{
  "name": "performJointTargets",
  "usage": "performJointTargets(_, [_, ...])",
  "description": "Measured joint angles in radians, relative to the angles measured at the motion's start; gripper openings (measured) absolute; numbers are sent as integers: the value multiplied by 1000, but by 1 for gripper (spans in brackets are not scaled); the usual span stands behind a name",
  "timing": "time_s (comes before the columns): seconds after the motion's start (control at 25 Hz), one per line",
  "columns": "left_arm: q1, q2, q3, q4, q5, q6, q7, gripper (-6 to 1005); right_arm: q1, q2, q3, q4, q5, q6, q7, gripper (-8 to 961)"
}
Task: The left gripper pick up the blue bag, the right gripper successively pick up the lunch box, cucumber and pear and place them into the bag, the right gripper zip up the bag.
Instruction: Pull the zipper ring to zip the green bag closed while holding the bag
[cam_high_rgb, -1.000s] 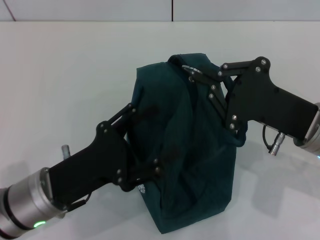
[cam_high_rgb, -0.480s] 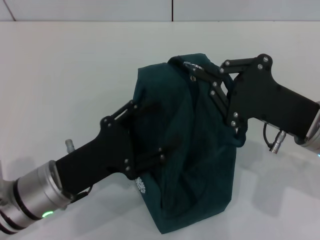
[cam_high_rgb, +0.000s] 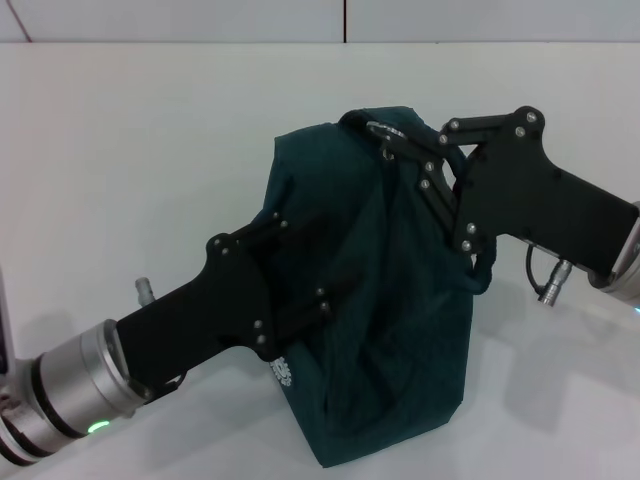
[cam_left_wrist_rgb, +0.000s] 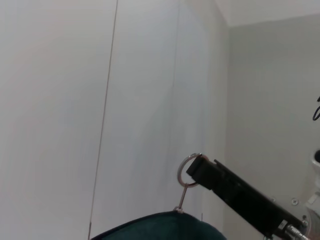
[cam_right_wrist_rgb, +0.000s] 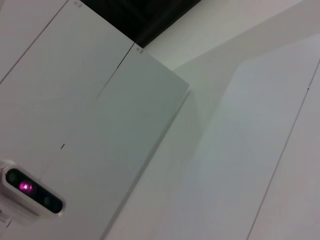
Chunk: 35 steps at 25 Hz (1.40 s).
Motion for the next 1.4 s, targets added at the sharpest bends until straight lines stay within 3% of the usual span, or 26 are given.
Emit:
performJointTargets(0.12, [7,4,0,0,1,10,-2,615,-2,0,-3,5,16,-1,0,17])
performJointTargets(0.36, [10,6,2,-1,26,92,-13,599,3,0,-7,24,24,6,0,17])
performJointTargets(0.64, [-5,0,-3,-10,10,69,-14,570,11,0,-8,24,25,7,0,17])
performJointTargets(0.84, [-51,-1,-5,-56,-25,40,-15,549,15,0,-8,25,25,8,0,18])
performJointTargets(1.4, [-92,-1,1,-73,15,40,-19,491,15,0,-9,27,25,8,0,18])
